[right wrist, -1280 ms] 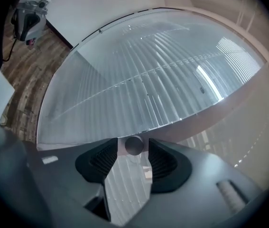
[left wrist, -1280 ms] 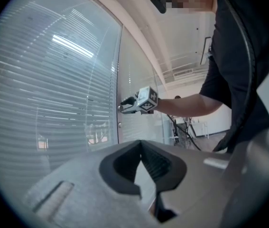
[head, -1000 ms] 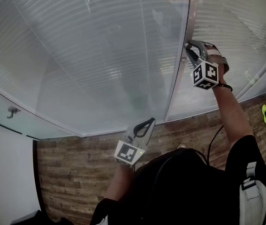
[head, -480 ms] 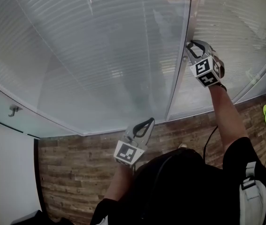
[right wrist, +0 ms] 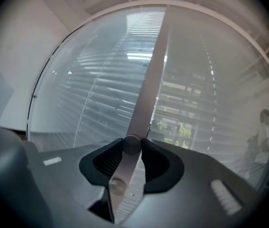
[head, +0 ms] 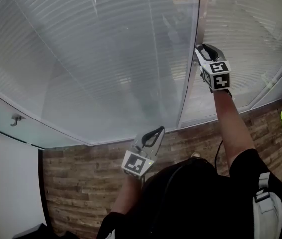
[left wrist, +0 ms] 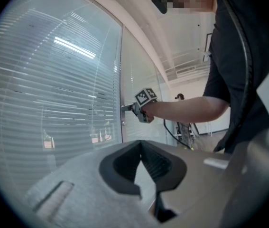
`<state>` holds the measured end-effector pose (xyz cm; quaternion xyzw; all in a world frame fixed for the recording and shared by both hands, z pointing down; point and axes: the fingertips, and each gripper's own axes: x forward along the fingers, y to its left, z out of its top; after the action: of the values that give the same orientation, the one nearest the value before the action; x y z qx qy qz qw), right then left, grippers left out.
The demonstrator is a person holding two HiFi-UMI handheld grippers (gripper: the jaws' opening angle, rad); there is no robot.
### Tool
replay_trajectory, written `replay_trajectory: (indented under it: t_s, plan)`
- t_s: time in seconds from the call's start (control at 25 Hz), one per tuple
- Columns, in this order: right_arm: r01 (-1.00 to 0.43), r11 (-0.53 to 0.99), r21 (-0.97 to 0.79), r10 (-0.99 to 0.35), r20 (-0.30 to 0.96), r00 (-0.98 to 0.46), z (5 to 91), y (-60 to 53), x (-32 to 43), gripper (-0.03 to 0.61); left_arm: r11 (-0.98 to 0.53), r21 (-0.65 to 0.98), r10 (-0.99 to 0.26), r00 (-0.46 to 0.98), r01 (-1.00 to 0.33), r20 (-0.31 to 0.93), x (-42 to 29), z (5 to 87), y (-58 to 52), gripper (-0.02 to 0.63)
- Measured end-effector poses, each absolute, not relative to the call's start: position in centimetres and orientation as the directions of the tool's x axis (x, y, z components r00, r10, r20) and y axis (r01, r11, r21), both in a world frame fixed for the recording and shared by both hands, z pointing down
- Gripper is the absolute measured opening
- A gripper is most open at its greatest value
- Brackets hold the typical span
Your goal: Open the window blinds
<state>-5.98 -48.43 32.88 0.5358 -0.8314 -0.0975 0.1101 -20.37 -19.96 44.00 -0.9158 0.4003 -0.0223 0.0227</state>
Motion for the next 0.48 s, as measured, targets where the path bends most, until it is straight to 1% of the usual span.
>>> replay_trajectory:
  t_s: [0.08,0.16,0.48]
  plan:
    - [-0.891,0.429,0.152,-0.903,0.057,-0.425,33.1,-48.7,-5.7,0.129,-0.683,-0.061,-0.731,0.682,-0.728,0.034,-20.2,44.1,-19.9,0.005]
    - [-0.897,0.437,0.065,-0.899,0.04,-0.435,33.0,-48.8,-5.6,0.129,-0.686,-0.061,-0.727,0.686,-0.725,0.035,-20.0,44.1,-19.9,0.005]
    - [-0.899,0.436,-0.044,-0.899,0.007,-0.437,33.0,-48.6,-5.1,0.129,-0.699,-0.066,-0.715,0.698,-0.712,0.04,-19.0,44.4,-19.8,0.005]
